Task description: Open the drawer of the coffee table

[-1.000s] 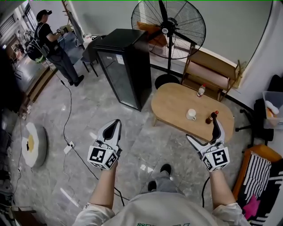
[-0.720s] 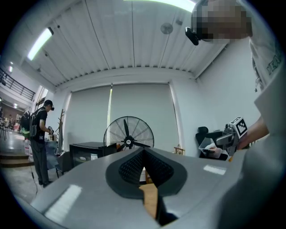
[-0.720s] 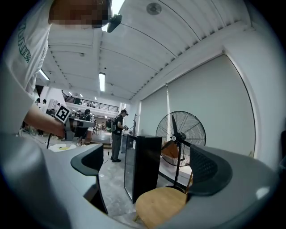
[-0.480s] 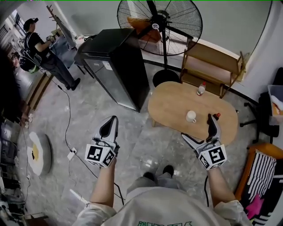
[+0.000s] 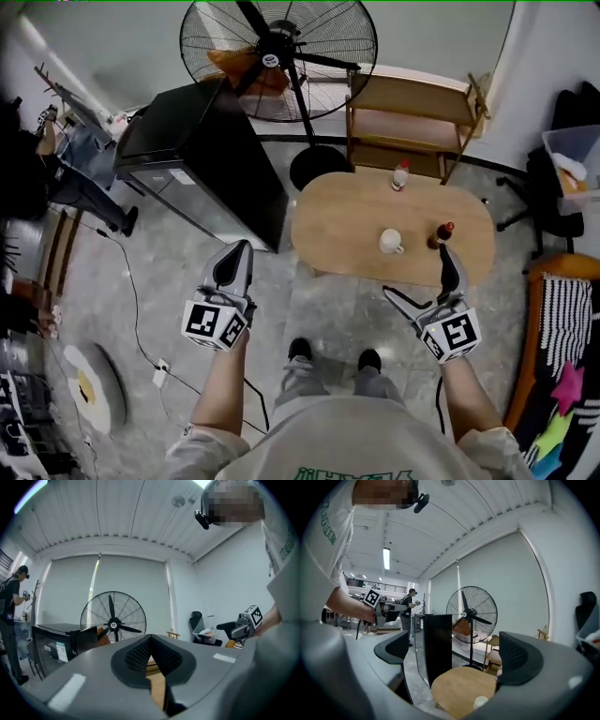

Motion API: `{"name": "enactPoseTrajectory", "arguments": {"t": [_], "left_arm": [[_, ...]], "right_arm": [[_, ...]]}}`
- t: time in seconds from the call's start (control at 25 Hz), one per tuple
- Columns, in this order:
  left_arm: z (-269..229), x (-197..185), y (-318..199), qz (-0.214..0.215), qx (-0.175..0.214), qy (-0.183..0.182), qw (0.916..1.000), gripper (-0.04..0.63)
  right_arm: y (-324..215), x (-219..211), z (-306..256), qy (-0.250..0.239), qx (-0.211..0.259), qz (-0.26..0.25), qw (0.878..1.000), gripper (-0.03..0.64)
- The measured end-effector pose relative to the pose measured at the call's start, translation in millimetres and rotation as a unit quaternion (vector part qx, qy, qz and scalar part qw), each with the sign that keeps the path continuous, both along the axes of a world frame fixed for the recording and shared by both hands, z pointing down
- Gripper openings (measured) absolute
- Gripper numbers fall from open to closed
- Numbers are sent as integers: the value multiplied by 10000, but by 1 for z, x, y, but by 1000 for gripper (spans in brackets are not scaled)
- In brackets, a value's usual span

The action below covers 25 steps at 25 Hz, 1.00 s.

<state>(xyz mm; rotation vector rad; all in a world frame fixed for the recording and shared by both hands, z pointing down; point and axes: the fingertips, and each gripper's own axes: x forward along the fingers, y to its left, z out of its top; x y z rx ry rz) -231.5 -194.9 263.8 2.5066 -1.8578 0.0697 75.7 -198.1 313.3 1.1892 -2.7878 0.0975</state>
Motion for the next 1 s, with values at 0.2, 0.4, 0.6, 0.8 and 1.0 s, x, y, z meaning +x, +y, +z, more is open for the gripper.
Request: {"name": "enactPoseTrajectory", "arguments": {"t": [0.2, 0.4, 0.6, 0.8, 1.0], "left_arm": [[9, -4, -39, 636, -67, 26, 9979, -2], [28, -20, -59, 948, -268, 113, 9951, -2], [56, -24, -64, 1043, -386, 150, 9937, -2], [108, -20, -63, 920, -593, 203, 9938, -2], [180, -6, -49, 791, -885, 255, 9926, -2]], "right_arm": [[0, -6, 23, 30, -294, 619, 9976, 589], [2, -24, 45, 17, -474, 1034, 9935, 589], [2, -37, 79, -6, -659, 1149, 9912, 589], [6, -51, 152, -49, -1124, 1043, 9882, 589], [23, -58, 244, -197, -1648, 887, 9821, 589]]}}
